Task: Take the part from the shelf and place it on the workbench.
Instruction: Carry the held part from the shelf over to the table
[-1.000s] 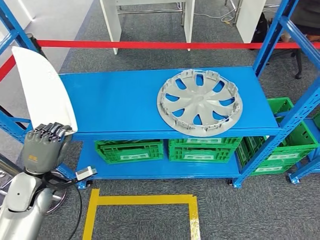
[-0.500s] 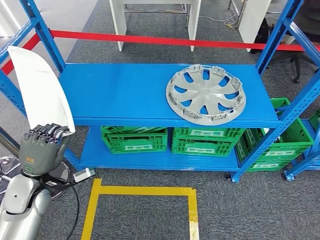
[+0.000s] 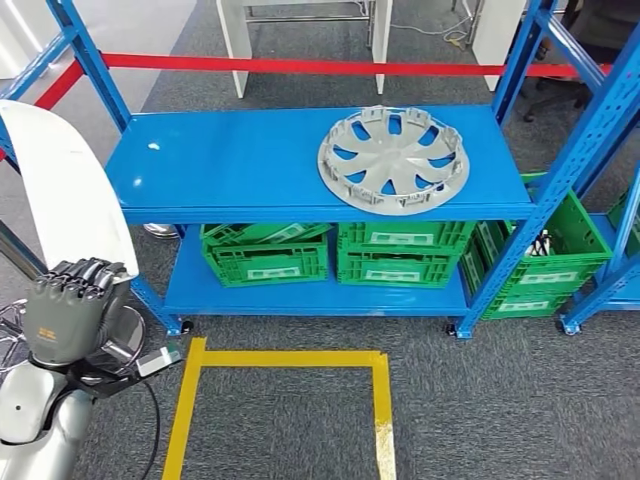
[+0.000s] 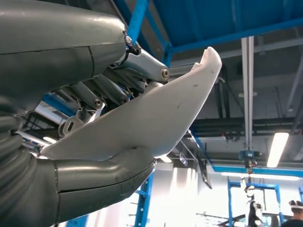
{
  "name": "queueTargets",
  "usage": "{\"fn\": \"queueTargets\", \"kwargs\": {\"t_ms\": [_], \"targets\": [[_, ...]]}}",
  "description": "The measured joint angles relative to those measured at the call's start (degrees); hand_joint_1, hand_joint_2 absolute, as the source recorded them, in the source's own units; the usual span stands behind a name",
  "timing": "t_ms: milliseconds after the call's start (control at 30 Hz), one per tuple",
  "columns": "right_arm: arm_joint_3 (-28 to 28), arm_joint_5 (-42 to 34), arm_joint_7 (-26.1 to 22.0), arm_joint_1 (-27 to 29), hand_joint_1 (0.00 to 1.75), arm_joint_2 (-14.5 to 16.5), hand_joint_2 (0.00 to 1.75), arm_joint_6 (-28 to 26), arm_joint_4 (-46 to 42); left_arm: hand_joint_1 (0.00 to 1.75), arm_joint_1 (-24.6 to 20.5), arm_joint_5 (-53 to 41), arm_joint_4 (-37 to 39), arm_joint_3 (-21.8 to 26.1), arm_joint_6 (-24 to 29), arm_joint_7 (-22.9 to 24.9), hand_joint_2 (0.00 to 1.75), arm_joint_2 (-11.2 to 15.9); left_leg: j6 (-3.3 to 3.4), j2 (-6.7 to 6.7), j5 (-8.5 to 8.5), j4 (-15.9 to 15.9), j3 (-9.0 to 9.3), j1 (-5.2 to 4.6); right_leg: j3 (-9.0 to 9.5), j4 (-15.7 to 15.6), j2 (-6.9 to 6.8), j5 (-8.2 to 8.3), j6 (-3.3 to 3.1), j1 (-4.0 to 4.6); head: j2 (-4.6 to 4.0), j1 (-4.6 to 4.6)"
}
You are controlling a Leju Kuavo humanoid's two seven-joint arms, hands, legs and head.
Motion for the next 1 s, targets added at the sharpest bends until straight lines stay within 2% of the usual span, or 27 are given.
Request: {"fn": "queueTargets", "kwargs": {"t_ms": [33, 67, 100, 133, 167, 200, 267, 300, 367, 400, 433, 467, 500, 533, 567, 600, 633, 667, 700, 733, 767, 833, 867, 900, 933, 967, 1000], "targets": [[0.0, 0.0, 0.0, 0.0, 0.00, 0.0, 1.75, 0.0, 0.0, 1.75, 0.1, 0.1, 0.0, 0.1, 0.0, 0.0, 1.75, 0.0, -0.24, 0.00, -3.05, 3.8, -0.72, 0.10, -0.64, 0.1, -0.11, 0.68, -0.15, 0.08, 0.00, -0.14], [0.0, 0.0, 0.0, 0.0, 0.00, 0.0, 1.75, 0.0, 0.0, 1.75, 0.2, 0.1, 0.0, 0.2, 0.0, 0.0, 1.75, -0.1, -0.38, 0.01, -5.03, 7.5, -1.19, 0.17, -1.33, 0.2, -0.22, 1.32, -0.16, 0.17, 0.00, -0.18], [0.0, 0.0, 0.0, 0.0, 0.00, 0.0, 1.75, 0.0, 0.0, 1.75, 0.3, 0.2, -0.1, 0.2, 0.0, 0.0, 1.75, -0.1, -0.41, 0.01, -5.60, 10.0, -1.07, 0.20, -2.11, 0.4, -0.32, 1.93, -0.16, 0.27, 0.00, -0.16], [0.0, 0.0, 0.0, 0.0, 0.00, 0.0, 1.75, 0.0, 0.0, 1.75, 0.3, 0.2, -0.1, 0.3, 0.0, -0.1, 1.75, -0.2, -0.31, 0.01, -4.95, 10.7, -0.16, 0.21, -3.02, 0.6, -0.40, 2.48, -0.16, 0.36, 0.00, -0.18], [0.0, 0.0, 0.0, 0.0, 0.00, 0.0, 1.75, 0.0, 0.0, 1.75, 0.4, 0.2, -0.1, 0.4, 0.0, -0.1, 1.75, -0.2, -0.08, 0.01, -3.52, 9.1, 1.73, 0.19, -3.90, 0.9, -0.44, 2.96, -0.14, 0.47, 0.00, -0.17], [0.0, 0.0, 0.0, 0.0, 0.00, 0.0, 1.75, 0.0, 0.0, 1.75, 0.4, 0.3, -0.1, 0.6, 0.0, -0.3, 1.75, -0.3, 0.29, 0.00, -2.12, 5.7, 4.53, 0.13, -4.67, 1.1, -0.47, 3.41, -0.10, 0.54, 0.00, -0.18], [0.0, 0.0, 0.0, -0.1, 0.00, 0.2, 1.75, 0.0, 0.0, 1.75, 0.5, 0.4, -0.4, 1.0, 0.0, -0.7, 1.75, -0.3, 1.22, -0.01, -1.67, -2.9, 10.32, -0.14, -5.64, 1.4, -0.42, 4.22, 0.22, 0.68, 0.00, -0.13], [0.0, 0.0, 0.0, -0.1, 0.00, 0.2, 1.75, -0.1, 0.0, 1.75, 0.5, 0.6, -0.5, 1.2, 0.0, -1.0, 1.75, -0.3, 1.56, -0.01, -2.07, -6.0, 12.11, -0.36, -5.89, 1.5, -0.43, 4.66, 0.52, 0.65, 0.00, -0.13], [0.0, 0.0, 0.0, -0.1, 0.00, 0.3, 1.75, -0.2, 0.0, 1.75, 0.6, 1.2, -0.7, 1.9, 0.0, -2.2, 1.75, -0.5, 2.00, -0.01, -2.24, -8.2, 12.87, -0.69, -6.21, 1.3, -0.46, 5.59, 1.33, 0.53, 0.00, -0.13], [0.0, 0.0, 0.0, -0.1, 0.00, 0.3, 1.75, -0.3, 0.0, 1.75, 0.7, 1.7, -0.7, 2.3, 0.0, -3.1, 1.75, -0.7, 2.27, 0.09, -1.72, -8.4, 12.45, -0.68, -6.43, 1.3, -0.40, 5.70, 1.71, 0.42, 0.00, -0.14], [0.0, 0.0, 0.1, 0.0, 0.00, 0.3, 1.75, -0.4, 0.0, 1.75, 0.8, 2.1, -0.8, 2.9, 0.0, -4.2, 1.75, -1.1, 2.63, 0.17, -1.09, -8.6, 11.93, -0.58, -6.85, 1.8, -0.27, 4.86, 2.04, 0.39, 0.00, -0.09], [0.0, 0.0, 0.1, 0.1, 0.00, 0.3, 1.75, -0.6, 0.0, 1.75, 0.9, 2.5, -0.8, 3.4, 0.0, -5.3, 1.75, -1.5, 2.98, 0.26, -0.36, -8.8, 11.27, -0.44, -7.53, 3.2, -0.09, 2.89, 2.30, 0.40, 0.00, 0.02], [0.0, 0.0, 0.1, 0.1, 0.00, 0.3, 1.75, -0.7, 0.0, 1.75, 1.0, 2.8, -0.9, 4.0, 0.0, -6.2, 1.75, -1.9, 3.25, 0.34, 0.34, -8.9, 10.48, -0.34, -8.38, 5.7, 0.08, 0.02, 2.50, 0.35, 0.00, 0.17], [0.0, -0.1, 0.2, 0.1, 0.00, 0.3, 1.75, -0.8, 0.0, 1.75, 1.1, 3.0, -1.0, 4.5, 0.0, -7.1, 1.75, -2.3, 3.44, 0.34, 1.00, -8.8, 9.60, -0.36, -9.29, 9.0, 0.16, -3.04, 2.69, 0.34, 0.00, 0.32], [0.0, -0.1, 0.2, 0.1, 0.00, 0.3, 1.75, -1.2, 0.0, 1.75, 1.2, 3.2, -1.0, 5.1, 0.0, -7.9, 1.75, -2.7, 3.51, 0.34, 1.71, -8.7, 8.64, -0.39, -9.99, 12.7, 0.20, -5.26, 2.84, 0.31, 0.00, 0.44], [0.0, -0.1, 0.2, 0.1, 0.00, 0.2, 1.75, -1.9, 0.0, 1.75, 1.2, 3.6, -1.0, 5.6, 0.0, -8.7, 1.75, -3.0, 3.48, 0.35, 2.41, -8.6, 7.61, -0.42, -10.20, 15.6, 0.20, -5.97, 2.97, 0.29, 0.00, 0.49], [0.0, -0.1, 0.1, 0.1, 0.00, 0.1, 1.75, -3.0, -0.1, 1.75, 1.3, 4.0, -1.0, 6.1, 0.0, -9.5, 1.75, -3.3, 3.42, 0.35, 3.09, -8.4, 6.57, -0.44, -9.77, 17.1, 0.19, -5.26, 3.07, 0.28, 0.00, 0.49], [0.0, 0.0, 0.2, 0.2, 0.00, -0.1, 1.75, -4.4, -0.3, 1.75, 1.3, 4.3, -1.1, 6.5, 0.0, -10.0, 1.75, -3.6, 3.31, 0.35, 3.70, -8.2, 5.53, -0.44, -8.45, 16.7, 0.19, -3.50, 3.12, 0.27, 0.00, 0.50], [0.0, -0.1, 0.2, 0.2, 0.00, -0.4, 1.75, -5.7, -0.6, 1.75, 1.3, 4.6, -1.1, 6.9, 0.0, -10.4, 1.75, -3.8, 3.15, 0.34, 4.24, -7.9, 4.61, -0.42, -6.23, 14.4, 0.20, -1.63, 3.13, 0.23, 0.00, 0.51], [-0.1, -0.2, 0.3, 0.3, 0.00, -0.8, 1.75, -6.8, -0.9, 1.75, 1.4, 4.9, -1.3, 7.2, 0.0, -10.5, 1.75, -4.0, 2.94, 0.33, 4.69, -7.5, 3.78, -0.44, -3.26, 10.6, 0.24, -0.75, 3.13, 0.17, 0.00, 0.53], [-0.2, -0.3, 0.4, 0.3, 0.00, -1.2, 1.75, -7.5, -1.2, 1.75, 1.6, 5.0, -1.6, 7.5, 0.0, -10.4, 1.75, -4.0, 2.68, 0.33, 5.09, -6.9, 3.08, -0.52, -0.02, 6.1, 0.36, -0.86, 3.00, 0.15, 0.00, 0.52], [-0.5, -0.7, 0.7, 0.5, 0.00, -1.6, 1.75, -8.3, -1.9, 1.75, 2.0, 5.2, -2.2, 7.9, 0.0, -10.2, 1.75, -4.2, 2.20, 0.35, 6.01, -6.2, 2.20, -0.70, 3.56, 0.1, 0.57, -2.51, 2.45, 0.20, 0.00, 0.55], [-0.7, -0.9, 0.7, 0.6, 0.00, -1.7, 1.75, -8.6, -2.1, 1.75, 2.2, 5.2, -2.5, 8.1, 0.0, -10.1, 1.75, -4.2, 1.97, 0.36, 6.50, -6.0, 1.99, -0.74, 3.87, -0.8, 0.58, -2.81, 2.03, 0.30, 0.00, 0.55], [-0.9, -1.0, 0.8, 0.8, 0.00, -1.7, 1.75, -8.7, -2.3, 1.75, 2.5, 5.3, -2.7, 8.1, 0.0, -10.1, 1.75, -4.3, 1.73, 0.32, 6.87, -6.0, 1.77, -0.69, 3.29, -0.8, 0.43, -2.57, 1.55, 0.26, 0.00, 0.63], [-1.1, -1.2, 0.9, 0.9, 0.00, -1.7, 1.75, -8.7, -2.5, 1.75, 2.7, 5.4, -2.8, 8.2, 0.0, -10.1, 1.75, -4.4, 1.42, 0.28, 6.30, -5.6, 1.47, -0.62, 2.83, -0.7, 0.27, -2.10, 1.09, 0.24, 0.00, 0.62], [-1.2, -1.2, 1.0, 1.1, 0.00, -1.7, 1.75, -8.7, -2.8, 1.75, 3.0, 5.6, -2.9, 8.2, 0.0, -10.2, 1.75, -4.5, 1.07, 0.23, 4.56, -4.4, 1.02, -0.52, 2.23, -0.7, 0.09, -1.51, 0.60, 0.17, 0.00, 0.54], [-1.4, -1.3, 1.1, 1.2, 0.00, -1.6, 1.75, -8.6, -2.9, 1.75, 3.2, 5.8, -3.0, 8.2, 0.0, -10.4, 1.75, -4.5, 0.71, 0.20, 1.74, -2.1, 0.42, -0.38, 1.48, -0.7, -0.08, -0.83, 0.21, 0.12, 0.00, 0.46]]}}
